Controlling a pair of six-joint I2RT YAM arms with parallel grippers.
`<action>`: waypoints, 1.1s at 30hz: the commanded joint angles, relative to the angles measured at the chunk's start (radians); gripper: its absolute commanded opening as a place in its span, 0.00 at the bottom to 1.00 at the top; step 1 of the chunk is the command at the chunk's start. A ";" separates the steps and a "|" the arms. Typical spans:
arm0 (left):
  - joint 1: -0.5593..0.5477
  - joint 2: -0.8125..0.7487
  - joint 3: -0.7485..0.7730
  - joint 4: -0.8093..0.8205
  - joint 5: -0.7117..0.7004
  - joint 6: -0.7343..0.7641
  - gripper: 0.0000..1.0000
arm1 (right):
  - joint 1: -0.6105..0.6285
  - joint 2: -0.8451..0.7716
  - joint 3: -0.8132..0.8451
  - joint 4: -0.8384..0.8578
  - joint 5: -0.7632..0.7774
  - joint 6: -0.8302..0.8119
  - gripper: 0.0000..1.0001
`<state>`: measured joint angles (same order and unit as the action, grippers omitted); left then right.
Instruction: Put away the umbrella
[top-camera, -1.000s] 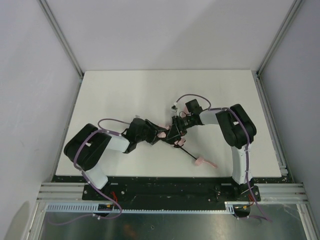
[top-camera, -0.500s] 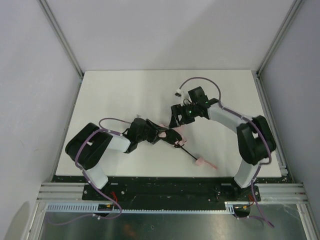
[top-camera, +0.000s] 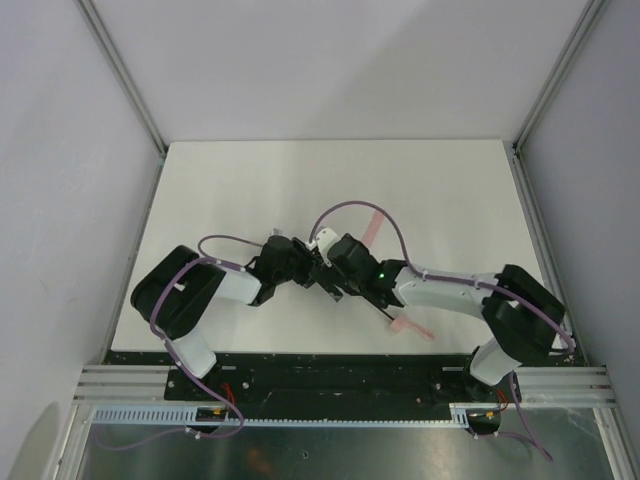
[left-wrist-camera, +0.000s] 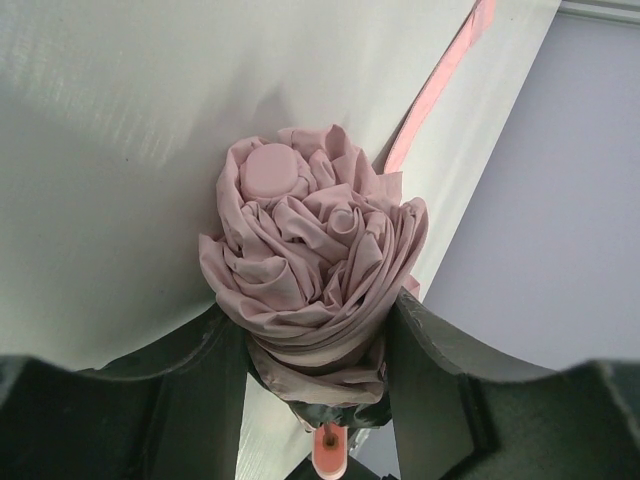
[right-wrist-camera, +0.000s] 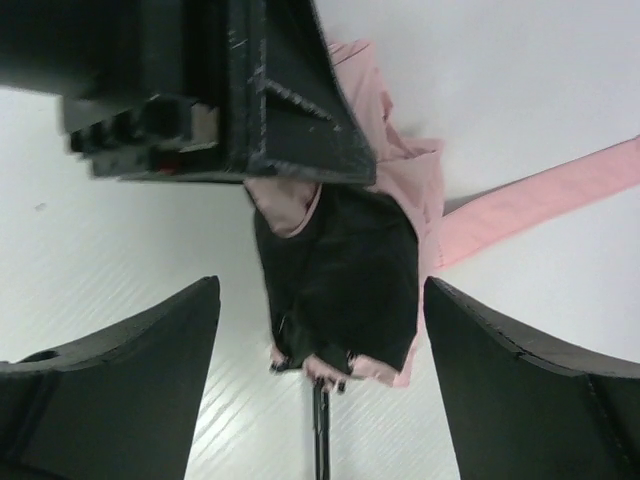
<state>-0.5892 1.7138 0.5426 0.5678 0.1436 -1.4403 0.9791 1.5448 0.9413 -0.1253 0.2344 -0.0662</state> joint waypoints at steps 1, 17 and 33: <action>-0.011 0.057 -0.027 -0.206 -0.055 0.074 0.21 | 0.025 0.089 0.012 0.180 0.214 -0.077 0.85; -0.014 0.035 -0.035 -0.206 -0.060 0.078 0.22 | -0.023 0.300 0.016 0.108 0.164 0.046 0.06; 0.028 -0.254 -0.082 -0.203 -0.086 0.172 0.75 | -0.325 0.336 -0.090 0.104 -0.713 0.145 0.00</action>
<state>-0.5858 1.5646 0.5018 0.4534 0.0631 -1.3556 0.7658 1.7870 0.9257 0.1303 -0.1246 0.0078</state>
